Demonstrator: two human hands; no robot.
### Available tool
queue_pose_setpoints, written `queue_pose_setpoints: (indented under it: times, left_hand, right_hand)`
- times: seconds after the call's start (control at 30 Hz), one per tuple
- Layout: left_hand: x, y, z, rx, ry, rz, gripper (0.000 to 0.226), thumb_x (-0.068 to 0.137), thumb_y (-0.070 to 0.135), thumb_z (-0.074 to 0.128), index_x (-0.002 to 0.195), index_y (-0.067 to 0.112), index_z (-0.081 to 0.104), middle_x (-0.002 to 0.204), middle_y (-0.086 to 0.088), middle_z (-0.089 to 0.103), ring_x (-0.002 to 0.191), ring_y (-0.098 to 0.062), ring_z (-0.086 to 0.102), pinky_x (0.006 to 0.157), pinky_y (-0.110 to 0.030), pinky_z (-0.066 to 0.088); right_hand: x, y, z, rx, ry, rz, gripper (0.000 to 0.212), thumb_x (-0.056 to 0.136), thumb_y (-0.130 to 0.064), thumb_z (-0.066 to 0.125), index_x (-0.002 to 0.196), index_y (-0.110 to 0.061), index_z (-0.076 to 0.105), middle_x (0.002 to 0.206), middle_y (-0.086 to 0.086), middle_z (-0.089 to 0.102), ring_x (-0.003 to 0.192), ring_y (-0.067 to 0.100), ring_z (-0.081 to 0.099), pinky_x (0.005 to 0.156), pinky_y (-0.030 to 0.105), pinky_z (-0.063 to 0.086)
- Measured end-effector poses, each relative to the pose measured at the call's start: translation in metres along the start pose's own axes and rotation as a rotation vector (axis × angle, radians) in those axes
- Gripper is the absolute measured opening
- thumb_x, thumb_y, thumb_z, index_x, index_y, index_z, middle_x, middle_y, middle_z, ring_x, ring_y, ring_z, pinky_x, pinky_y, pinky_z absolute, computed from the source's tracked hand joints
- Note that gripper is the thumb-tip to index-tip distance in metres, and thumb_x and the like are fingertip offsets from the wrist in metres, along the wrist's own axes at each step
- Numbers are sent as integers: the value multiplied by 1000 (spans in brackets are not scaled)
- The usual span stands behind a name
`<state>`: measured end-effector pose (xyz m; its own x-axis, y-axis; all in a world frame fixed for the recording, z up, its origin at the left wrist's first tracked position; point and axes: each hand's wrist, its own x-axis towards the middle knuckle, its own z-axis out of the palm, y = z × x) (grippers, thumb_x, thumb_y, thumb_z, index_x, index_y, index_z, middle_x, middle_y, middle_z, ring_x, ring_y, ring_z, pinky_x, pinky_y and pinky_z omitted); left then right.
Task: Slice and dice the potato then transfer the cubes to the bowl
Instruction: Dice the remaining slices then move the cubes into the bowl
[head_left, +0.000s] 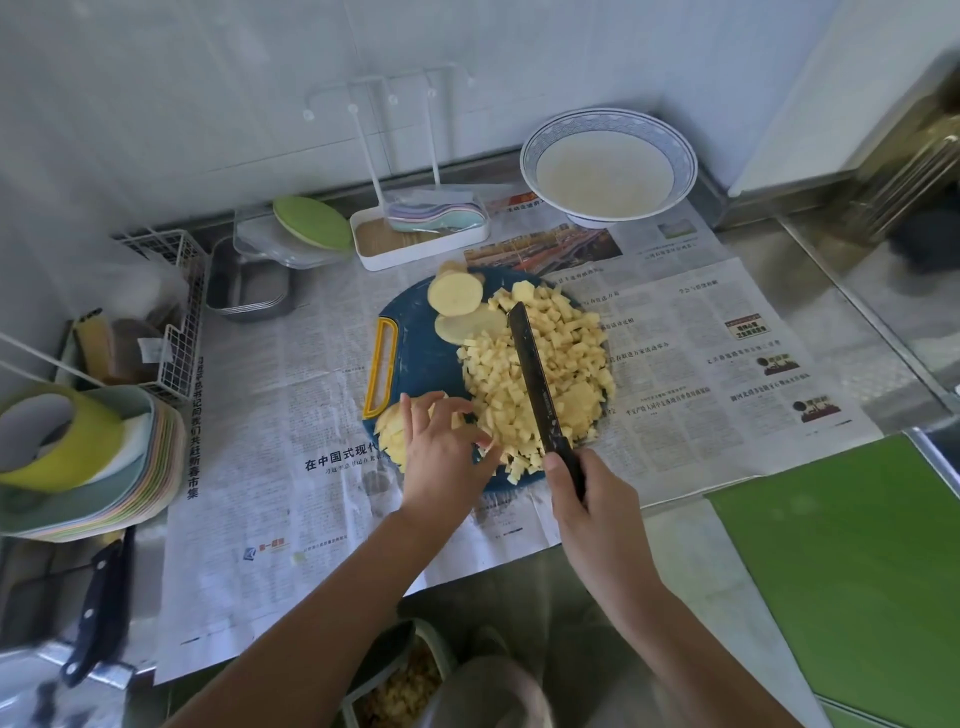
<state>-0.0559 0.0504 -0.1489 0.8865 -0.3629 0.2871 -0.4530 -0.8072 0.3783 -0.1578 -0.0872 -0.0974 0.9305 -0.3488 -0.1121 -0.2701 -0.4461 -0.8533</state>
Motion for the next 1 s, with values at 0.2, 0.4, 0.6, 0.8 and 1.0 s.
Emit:
queue_pose_setpoints:
  times: [0.2, 0.4, 0.6, 0.8, 1.0]
  left_hand:
    - [12, -19, -27, -7, 89, -18, 7, 68, 15, 83, 67, 14, 76, 96, -8, 69, 106, -41, 57, 104, -68, 21]
    - [18, -41, -48, 184, -71, -27, 12, 67, 19, 86, 63, 17, 76, 96, -3, 70, 115, -36, 55, 109, -63, 3]
    - [12, -45, -43, 162, -62, 6, 22, 63, 18, 89, 80, 13, 75, 94, -6, 68, 100, -36, 62, 104, -67, 22]
    - [-8, -44, -23, -1, -90, -54, 68, 91, 55, 41, 135, 4, 47, 132, -16, 49, 124, -32, 41, 105, -50, 35]
    - [-18, -50, -2, -124, -50, -157, 55, 99, 45, 29, 136, 8, 44, 135, -11, 45, 127, -33, 39, 107, -54, 34]
  right_hand:
    - [3, -3, -4, 7, -6, -12, 21, 99, -30, 49, 81, -19, 52, 50, -10, 44, 49, 1, 51, 47, 16, 35]
    - [0, -6, 6, -16, -84, -10, 27, 100, -31, 47, 73, -26, 43, 51, -10, 40, 43, 2, 47, 43, 18, 32]
    - [-5, -7, 31, -157, -218, -11, 25, 101, -37, 41, 85, -19, 47, 60, -10, 45, 50, 5, 48, 48, 18, 36]
    - [2, -12, 49, -264, -239, 56, 27, 103, -38, 35, 96, -16, 48, 72, -5, 51, 67, 15, 52, 55, 24, 34]
    - [-1, -18, 60, -322, -267, 59, 21, 103, -38, 32, 94, -21, 40, 70, -11, 46, 62, 6, 47, 51, 19, 36]
